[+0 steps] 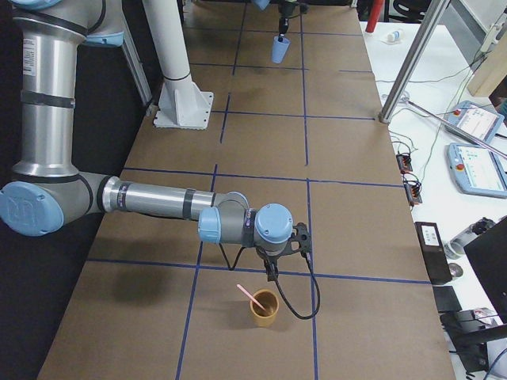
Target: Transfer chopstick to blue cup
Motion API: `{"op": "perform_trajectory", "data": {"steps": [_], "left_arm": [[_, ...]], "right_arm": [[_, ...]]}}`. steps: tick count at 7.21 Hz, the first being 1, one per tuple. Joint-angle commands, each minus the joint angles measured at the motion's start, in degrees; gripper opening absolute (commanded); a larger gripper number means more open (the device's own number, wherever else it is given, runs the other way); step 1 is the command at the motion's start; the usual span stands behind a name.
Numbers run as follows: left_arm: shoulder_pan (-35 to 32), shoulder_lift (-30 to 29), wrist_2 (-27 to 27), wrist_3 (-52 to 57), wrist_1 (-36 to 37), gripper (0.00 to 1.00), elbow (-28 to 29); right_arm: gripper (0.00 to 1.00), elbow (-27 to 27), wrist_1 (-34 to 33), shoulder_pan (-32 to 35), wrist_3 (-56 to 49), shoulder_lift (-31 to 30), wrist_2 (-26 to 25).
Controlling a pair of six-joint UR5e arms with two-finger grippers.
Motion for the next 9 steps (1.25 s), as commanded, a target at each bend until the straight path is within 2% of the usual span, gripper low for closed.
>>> {"op": "perform_trajectory", "data": {"steps": [1, 2, 3, 4, 7, 9], "left_arm": [[15.5, -14.5, 16.7, -16.0, 0.0, 0.0, 4.4], [19.6, -15.6, 24.6, -15.8, -0.2, 0.0, 5.0], [21.7, -16.1, 29.7, -15.4, -0.2, 0.0, 5.5], [22.3, -18.5, 30.6, -15.3, -0.2, 0.0, 8.3], [24.9, -19.3, 36.3, -15.2, -0.2, 0.02, 9.7], [25.8, -19.3, 36.3, -15.3, -0.3, 0.15, 10.3]], "right_arm": [[0.99, 0.0, 0.4, 0.0, 0.0, 0.0, 3.1], [0.99, 0.4, 0.5, 0.1, 0.1, 0.0, 3.2], [0.99, 0.7, 0.5, 0.0, 0.1, -0.2, 3.2], [0.99, 0.4, 0.5, 0.0, 0.0, -0.3, 3.1], [1.0, 0.4, 0.5, 0.1, 0.1, -0.3, 3.2], [1.0, 0.7, 0.6, 0.0, 0.2, -0.4, 3.2]]}}
